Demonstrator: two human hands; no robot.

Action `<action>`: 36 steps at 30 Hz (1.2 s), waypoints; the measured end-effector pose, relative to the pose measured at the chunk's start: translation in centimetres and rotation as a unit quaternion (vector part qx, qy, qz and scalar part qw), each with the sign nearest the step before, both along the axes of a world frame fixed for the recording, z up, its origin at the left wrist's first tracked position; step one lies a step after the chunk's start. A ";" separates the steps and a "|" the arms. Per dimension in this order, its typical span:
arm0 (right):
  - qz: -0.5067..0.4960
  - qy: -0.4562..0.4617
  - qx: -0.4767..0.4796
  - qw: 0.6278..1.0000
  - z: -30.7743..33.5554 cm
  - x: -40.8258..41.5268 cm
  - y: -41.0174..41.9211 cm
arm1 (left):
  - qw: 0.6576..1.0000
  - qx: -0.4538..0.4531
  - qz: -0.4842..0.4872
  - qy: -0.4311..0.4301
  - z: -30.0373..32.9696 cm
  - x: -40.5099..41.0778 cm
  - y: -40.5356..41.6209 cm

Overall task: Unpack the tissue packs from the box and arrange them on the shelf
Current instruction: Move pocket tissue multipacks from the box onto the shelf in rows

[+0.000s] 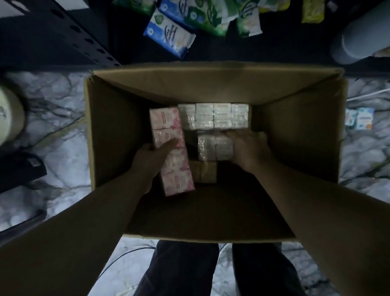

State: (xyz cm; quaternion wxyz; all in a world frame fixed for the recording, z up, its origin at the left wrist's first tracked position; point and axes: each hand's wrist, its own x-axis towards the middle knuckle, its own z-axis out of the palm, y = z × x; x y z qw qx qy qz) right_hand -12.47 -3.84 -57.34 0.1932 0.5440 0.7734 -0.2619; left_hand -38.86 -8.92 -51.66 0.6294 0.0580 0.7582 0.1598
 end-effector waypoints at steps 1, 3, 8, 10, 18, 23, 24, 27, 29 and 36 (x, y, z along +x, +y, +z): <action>0.012 -0.010 0.014 1.000 -0.1 0.0 0.0 | 1.000 0.002 0.005 0.005 0.0 0.1 -0.2; 0.008 -0.014 0.018 1.000 0.5 -0.1 0.0 | 1.000 0.011 0.021 0.007 0.6 0.2 -0.7; -0.082 0.040 -0.024 0.996 6.5 -0.9 -0.1 | 0.999 0.048 0.003 -0.004 4.7 0.0 -1.4; -0.145 0.076 -0.045 0.986 10.2 -0.8 -0.2 | 0.998 0.064 -0.007 -0.003 7.2 0.2 -1.3; -0.292 0.180 0.010 0.939 27.3 0.6 0.6 | 0.996 0.093 0.014 0.011 20.1 1.6 -0.1; -0.372 0.233 0.014 0.898 36.9 1.6 0.2 | 0.990 0.139 0.008 0.006 30.2 3.1 0.9; -0.385 0.239 0.014 0.891 39.1 1.8 0.1 | 0.988 0.151 0.004 0.005 32.6 3.4 1.2; -0.416 0.281 0.037 0.864 45.9 2.7 -0.3 | 0.981 0.193 0.000 0.005 39.9 4.3 1.7; -0.424 0.300 0.059 0.853 50.6 3.4 -0.6 | 0.975 0.223 0.002 0.007 44.9 4.7 2.1; -0.404 0.399 0.113 0.816 66.3 5.2 1.4 | 0.939 0.341 -0.055 0.000 60.9 6.2 4.0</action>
